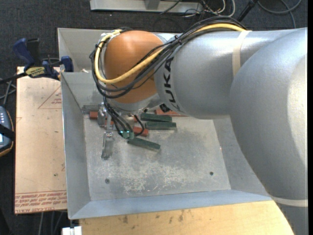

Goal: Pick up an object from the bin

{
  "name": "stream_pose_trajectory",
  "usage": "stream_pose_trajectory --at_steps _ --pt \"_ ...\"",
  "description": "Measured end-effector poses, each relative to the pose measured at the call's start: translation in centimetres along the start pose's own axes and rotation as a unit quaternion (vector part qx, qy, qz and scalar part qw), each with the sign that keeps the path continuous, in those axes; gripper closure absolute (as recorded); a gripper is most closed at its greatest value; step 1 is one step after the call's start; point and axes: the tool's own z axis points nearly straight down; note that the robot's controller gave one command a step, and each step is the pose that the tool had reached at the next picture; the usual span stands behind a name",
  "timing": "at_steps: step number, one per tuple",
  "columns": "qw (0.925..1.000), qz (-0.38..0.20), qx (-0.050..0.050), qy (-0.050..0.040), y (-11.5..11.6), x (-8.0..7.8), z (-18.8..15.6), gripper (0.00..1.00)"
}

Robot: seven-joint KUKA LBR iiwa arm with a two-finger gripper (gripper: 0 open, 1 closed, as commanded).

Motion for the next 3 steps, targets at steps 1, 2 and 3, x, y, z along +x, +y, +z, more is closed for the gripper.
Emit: stream_pose_trajectory --at_steps 1,2,3 --pt "1.0000 0.002 -0.001 -0.0033 -0.1 -0.2 -0.4 0.00" --pt "1.0000 0.001 -0.002 -0.0068 -5.5 -5.8 2.4 0.00" --pt "0.9990 0.045 0.000 -0.0053 -6.4 -6.7 8.9 0.00"
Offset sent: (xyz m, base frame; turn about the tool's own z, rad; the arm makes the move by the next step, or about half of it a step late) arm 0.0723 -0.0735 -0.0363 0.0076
